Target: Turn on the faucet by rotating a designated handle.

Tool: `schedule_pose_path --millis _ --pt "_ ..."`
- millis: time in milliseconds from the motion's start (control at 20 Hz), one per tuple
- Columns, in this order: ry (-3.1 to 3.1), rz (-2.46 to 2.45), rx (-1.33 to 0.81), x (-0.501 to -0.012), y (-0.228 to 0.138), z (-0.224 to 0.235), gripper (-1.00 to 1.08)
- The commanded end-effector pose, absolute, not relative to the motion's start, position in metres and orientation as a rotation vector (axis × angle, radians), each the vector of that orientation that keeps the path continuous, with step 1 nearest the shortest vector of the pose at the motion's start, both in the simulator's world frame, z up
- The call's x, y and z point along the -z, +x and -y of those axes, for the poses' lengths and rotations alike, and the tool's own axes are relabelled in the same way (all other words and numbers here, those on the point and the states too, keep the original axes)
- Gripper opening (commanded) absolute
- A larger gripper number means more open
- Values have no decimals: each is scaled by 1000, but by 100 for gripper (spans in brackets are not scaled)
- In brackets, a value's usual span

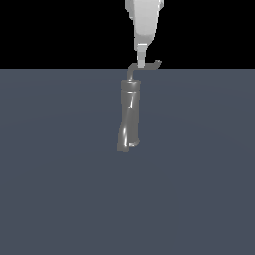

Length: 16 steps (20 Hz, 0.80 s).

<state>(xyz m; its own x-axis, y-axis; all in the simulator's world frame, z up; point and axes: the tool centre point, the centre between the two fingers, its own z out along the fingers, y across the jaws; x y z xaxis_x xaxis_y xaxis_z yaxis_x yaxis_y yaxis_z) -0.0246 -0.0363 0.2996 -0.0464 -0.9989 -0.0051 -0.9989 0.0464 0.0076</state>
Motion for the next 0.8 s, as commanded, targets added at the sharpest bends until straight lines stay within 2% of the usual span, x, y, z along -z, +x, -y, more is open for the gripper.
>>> schedule_pose_path --millis 0,450,500,750 --pt "2122 2318 0 -300 -18 68 -100" --pt "2106 2331 0 -300 -4 97 -100" --pt "2183 2267 15 -300 -2 56 -100" --pt "2171 2278 12 -300 11 64 -100"
